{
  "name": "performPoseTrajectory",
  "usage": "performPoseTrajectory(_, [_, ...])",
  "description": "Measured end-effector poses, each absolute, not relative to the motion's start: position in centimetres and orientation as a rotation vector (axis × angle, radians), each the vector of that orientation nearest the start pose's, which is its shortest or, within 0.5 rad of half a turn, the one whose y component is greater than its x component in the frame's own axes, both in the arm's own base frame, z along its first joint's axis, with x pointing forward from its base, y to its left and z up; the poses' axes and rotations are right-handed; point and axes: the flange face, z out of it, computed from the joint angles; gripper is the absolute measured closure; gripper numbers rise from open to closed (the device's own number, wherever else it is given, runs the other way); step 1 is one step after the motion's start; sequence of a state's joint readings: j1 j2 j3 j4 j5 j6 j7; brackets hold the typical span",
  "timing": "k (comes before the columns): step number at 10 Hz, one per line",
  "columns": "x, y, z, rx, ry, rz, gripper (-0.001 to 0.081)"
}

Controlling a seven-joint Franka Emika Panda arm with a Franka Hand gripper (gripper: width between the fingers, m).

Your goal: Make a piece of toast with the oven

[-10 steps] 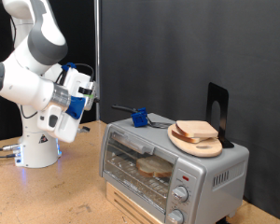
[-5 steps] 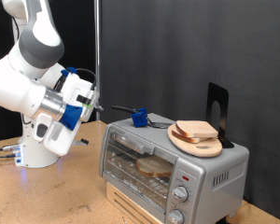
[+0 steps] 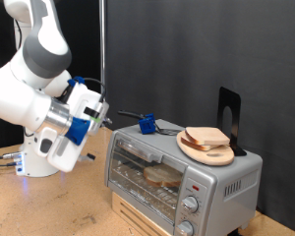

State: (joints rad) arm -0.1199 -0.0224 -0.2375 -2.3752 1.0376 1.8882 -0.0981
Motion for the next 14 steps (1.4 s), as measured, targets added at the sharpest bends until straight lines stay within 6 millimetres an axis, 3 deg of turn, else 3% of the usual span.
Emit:
performPoseTrajectory(3, [49.5, -10.8, 32.2, -1.976, 0.933, 0.246, 0.0006])
performPoseTrajectory(5, [51.9, -11.2, 31.3, -1.922, 1.056, 0.192, 0.0006])
performPoseTrajectory(8, [52.1, -11.1, 32.0, -1.949, 0.873, 0.269, 0.0006])
performPoseTrajectory(14, [60.1, -13.0, 31.2, -1.931, 0.888, 0.205, 0.0006])
